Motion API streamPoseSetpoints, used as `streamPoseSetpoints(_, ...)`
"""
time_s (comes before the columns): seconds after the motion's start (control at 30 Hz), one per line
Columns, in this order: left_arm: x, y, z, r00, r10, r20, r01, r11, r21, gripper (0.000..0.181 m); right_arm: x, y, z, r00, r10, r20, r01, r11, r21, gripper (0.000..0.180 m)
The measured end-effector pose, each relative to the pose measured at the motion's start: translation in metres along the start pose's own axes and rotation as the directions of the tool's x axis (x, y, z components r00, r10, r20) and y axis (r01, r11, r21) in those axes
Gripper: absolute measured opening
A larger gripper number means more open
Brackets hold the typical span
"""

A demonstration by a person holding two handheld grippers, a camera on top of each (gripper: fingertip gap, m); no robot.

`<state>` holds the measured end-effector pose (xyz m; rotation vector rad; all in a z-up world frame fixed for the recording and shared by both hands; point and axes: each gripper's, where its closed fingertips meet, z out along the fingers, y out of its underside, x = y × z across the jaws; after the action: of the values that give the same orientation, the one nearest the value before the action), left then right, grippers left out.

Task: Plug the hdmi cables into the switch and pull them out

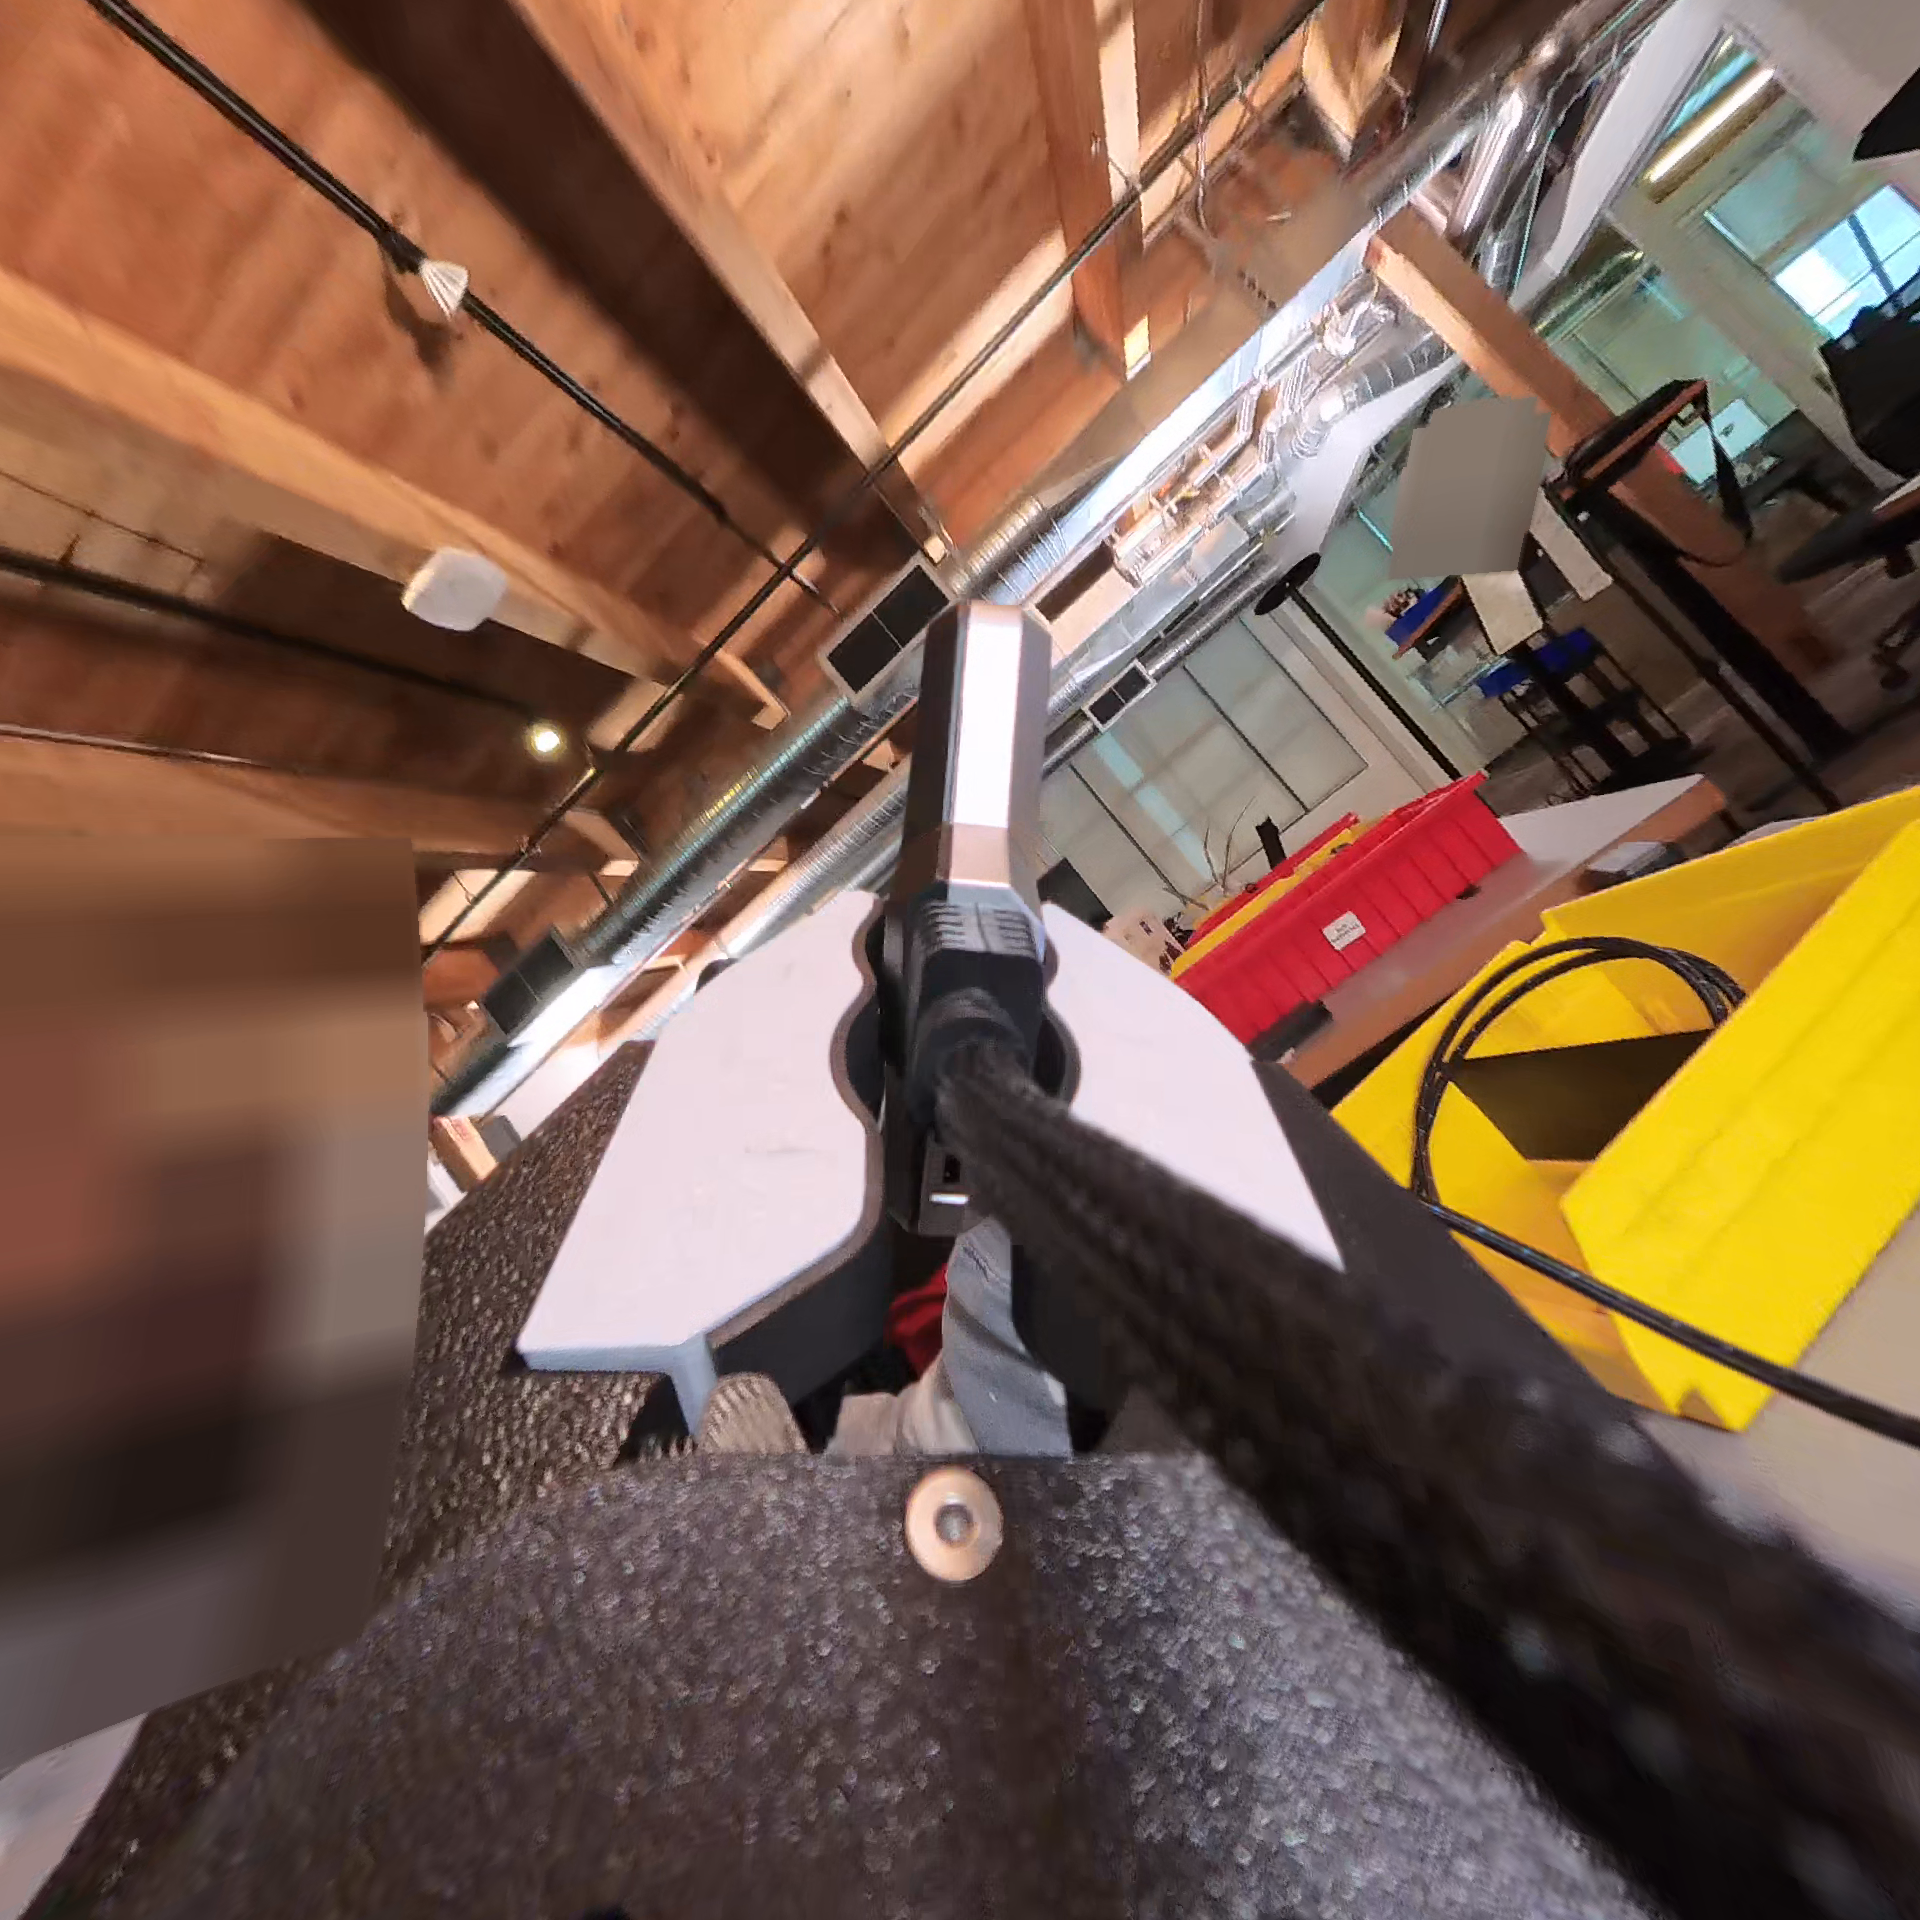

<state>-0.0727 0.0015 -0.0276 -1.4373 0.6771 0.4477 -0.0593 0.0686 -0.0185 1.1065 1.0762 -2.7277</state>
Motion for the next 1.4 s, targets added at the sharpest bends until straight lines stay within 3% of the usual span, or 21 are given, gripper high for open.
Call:
streamPoseSetpoints(0.03, -0.001, -0.001, -0.002, 1.0, 0.006, 0.004, -0.006, 1.0, 0.007, 0.008, 0.0, 0.001, 0.001, 1.0, 0.002, 0.0, -0.002, 1.0, 0.004, 0.022)
streamPoseSetpoints(0.43, 0.01, -0.004, -0.003, 0.998, 0.033, -0.049, -0.03, 0.998, 0.059, 0.007, -0.002, 0.006, 0.003, 0.999, 0.033, 0.015, -0.033, 0.999, -0.012, 0.024)
streamPoseSetpoints(0.6, 0.007, 0.002, -0.006, 0.975, -0.174, -0.135, 0.176, 0.984, 0.009, 0.008, -0.004, 0.01, 0.006, 0.989, -0.14, -0.055, 0.135, 0.987, -0.09, 0.022)
streamPoseSetpoints(0.73, 0.009, -0.01, -0.01, 0.905, -0.355, -0.234, 0.37, 0.929, 0.022, 0.023, -0.003, 0.019, 0.001, 0.916, -0.385, -0.114, 0.347, 0.902, -0.258, 0.023)
streamPoseSetpoints(0.83, 0.014, -0.007, -0.005, 0.888, -0.392, -0.242, 0.399, 0.917, -0.02, 0.031, -0.005, 0.034, -0.003, 0.86, -0.503, -0.086, 0.428, 0.803, -0.415, 0.024)
streamPoseSetpoints(0.97, 0.035, -0.003, 0.005, 0.803, -0.482, -0.35, 0.484, 0.871, -0.09, 0.039, -0.002, 0.067, -0.014, 0.788, -0.615, -0.005, 0.471, 0.61, -0.638, 0.025)
streamPoseSetpoints(1.07, 0.051, -0.004, 0.011, 0.717, -0.544, -0.435, 0.546, 0.827, -0.135, 0.045, -0.003, 0.084, -0.02, 0.75, -0.658, 0.07, 0.495, 0.488, -0.719, 0.025)
streamPoseSetpoints(1.17, 0.062, -0.012, 0.01, 0.658, -0.547, -0.518, 0.571, 0.811, -0.132, 0.034, -0.01, 0.099, -0.027, 0.746, -0.648, 0.153, 0.508, 0.404, -0.761, 0.025)
streamPoseSetpoints(1.3, 0.063, -0.012, 0.012, 0.656, -0.543, -0.525, 0.566, 0.814, -0.134, 0.022, -0.009, 0.099, -0.025, 0.703, -0.691, 0.166, 0.54, 0.367, -0.757, 0.027)
streamPoseSetpoints(1.4, 0.052, -0.018, 0.009, 0.675, -0.527, -0.516, 0.581, 0.811, -0.068, 0.021, -0.011, 0.09, -0.012, 0.709, -0.693, 0.129, 0.561, 0.444, -0.699, 0.03)
